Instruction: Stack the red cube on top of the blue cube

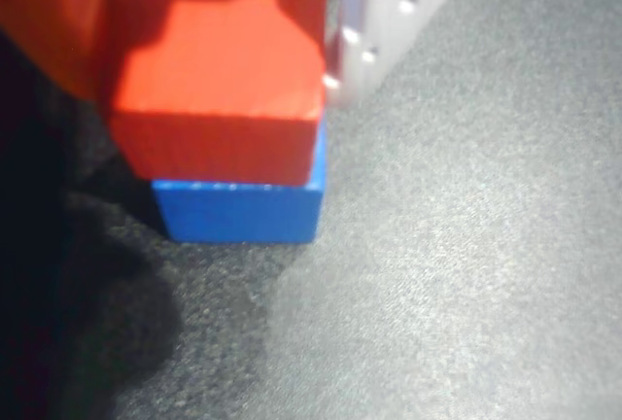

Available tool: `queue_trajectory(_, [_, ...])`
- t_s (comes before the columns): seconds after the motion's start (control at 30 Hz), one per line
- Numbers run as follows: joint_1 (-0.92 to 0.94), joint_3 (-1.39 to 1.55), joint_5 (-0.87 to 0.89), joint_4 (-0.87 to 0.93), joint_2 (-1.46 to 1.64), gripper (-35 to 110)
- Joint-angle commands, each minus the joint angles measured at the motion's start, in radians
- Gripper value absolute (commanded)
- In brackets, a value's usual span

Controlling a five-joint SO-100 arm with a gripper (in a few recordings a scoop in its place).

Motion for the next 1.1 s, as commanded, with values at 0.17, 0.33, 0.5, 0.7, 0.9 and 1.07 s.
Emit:
queue_trajectory(0.17, [-0.009, -0.031, -0.003, -0.003, 0.011, 13])
queue_trajectory(0.33, [-0.017, -0.029, -0.003, 0.002, 0.014, 17])
queue_trajectory(0.5, [-0.028, -0.029, 0.000, 0.005, 0.023, 25])
queue_trajectory(0.7, [-0.035, -0.028, 0.000, 0.014, 0.038, 25])
queue_trajectory(0.9, [-0.035, -0.031, -0.008, 0.078, 0.126, 27])
queue_trajectory(1.07, [-0.035, -0.037, -0.080, 0.127, 0.249, 25])
